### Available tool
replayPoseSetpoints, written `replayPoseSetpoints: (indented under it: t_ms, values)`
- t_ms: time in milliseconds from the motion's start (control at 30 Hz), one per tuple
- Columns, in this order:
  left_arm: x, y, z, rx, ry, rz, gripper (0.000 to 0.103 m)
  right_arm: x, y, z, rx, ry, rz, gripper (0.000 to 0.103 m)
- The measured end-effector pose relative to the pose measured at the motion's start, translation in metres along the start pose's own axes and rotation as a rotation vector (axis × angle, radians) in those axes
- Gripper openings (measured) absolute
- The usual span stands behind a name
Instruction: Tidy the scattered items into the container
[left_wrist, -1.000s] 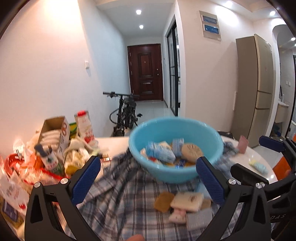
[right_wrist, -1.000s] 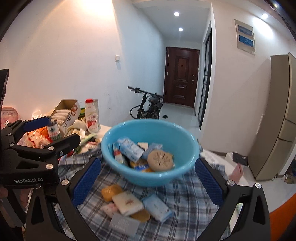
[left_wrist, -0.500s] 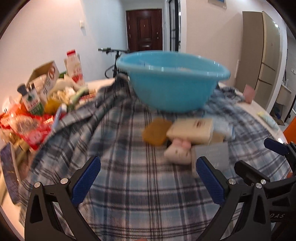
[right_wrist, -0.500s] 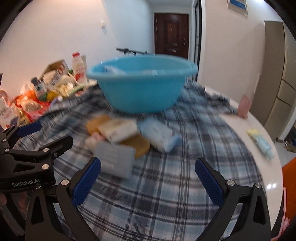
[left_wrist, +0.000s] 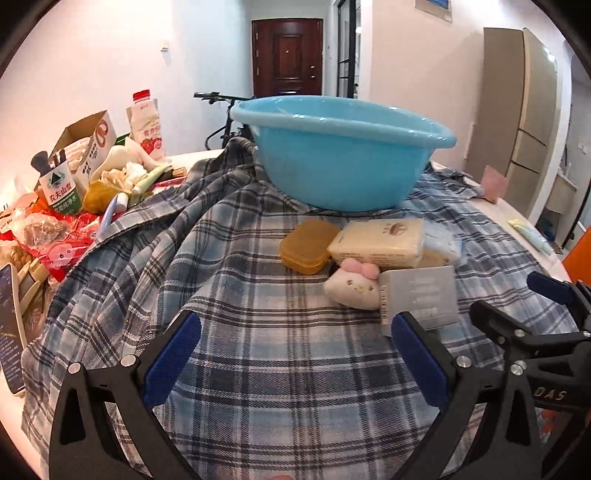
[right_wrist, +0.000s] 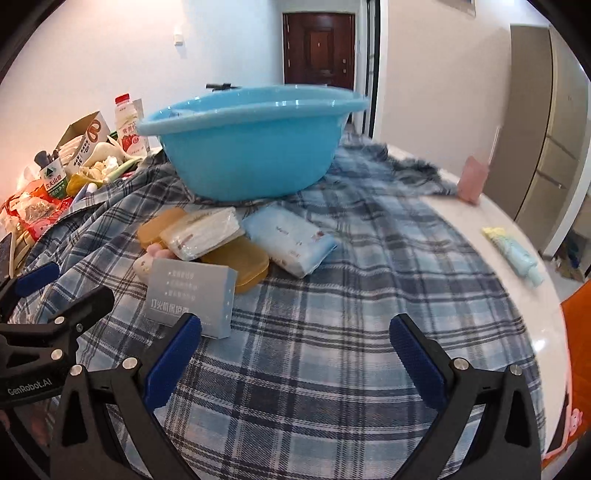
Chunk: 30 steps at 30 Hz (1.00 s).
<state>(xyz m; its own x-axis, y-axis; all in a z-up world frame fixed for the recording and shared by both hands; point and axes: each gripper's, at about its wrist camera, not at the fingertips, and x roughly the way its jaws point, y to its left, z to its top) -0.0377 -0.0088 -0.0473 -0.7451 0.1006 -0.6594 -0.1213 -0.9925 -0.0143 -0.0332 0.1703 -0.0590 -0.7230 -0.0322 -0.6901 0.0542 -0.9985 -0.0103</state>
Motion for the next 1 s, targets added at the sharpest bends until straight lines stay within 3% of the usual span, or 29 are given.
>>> replayPoseSetpoints:
  t_ms: [233,1000]
  values:
    - [-0.025,-0.004,0.009,0.021,-0.078,0.014,0.103,-0.022,0.000,0.006,0.010,-0.054,-0.004,0.103]
    - [-0.050,-0.010,0.008,0.031,-0.120,0.023,0.103,-0.050,-0.001,0.007,0.024,-0.098,-0.008,0.103]
